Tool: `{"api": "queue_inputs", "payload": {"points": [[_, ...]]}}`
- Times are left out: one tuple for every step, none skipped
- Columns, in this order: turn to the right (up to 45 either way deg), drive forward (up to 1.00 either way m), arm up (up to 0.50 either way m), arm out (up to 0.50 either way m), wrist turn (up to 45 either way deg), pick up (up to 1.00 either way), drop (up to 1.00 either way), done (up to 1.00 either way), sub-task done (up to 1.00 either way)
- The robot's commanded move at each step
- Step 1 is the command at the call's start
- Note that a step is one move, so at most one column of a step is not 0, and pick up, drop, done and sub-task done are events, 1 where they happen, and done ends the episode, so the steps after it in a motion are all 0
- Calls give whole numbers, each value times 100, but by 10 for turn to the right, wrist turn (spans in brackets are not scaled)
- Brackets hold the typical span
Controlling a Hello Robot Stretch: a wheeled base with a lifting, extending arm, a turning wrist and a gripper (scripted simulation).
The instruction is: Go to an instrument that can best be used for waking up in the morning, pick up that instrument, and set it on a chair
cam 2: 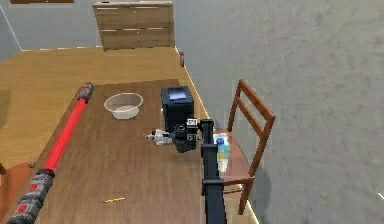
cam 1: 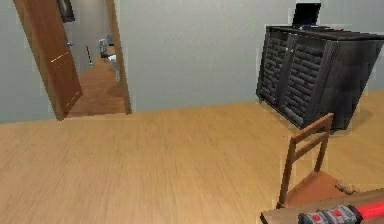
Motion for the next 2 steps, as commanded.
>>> {"api": "queue_inputs", "payload": {"points": [[0,0,26,0,0,0,0,0,0],[0,0,0,0,-450,0,0,0,0]]}}
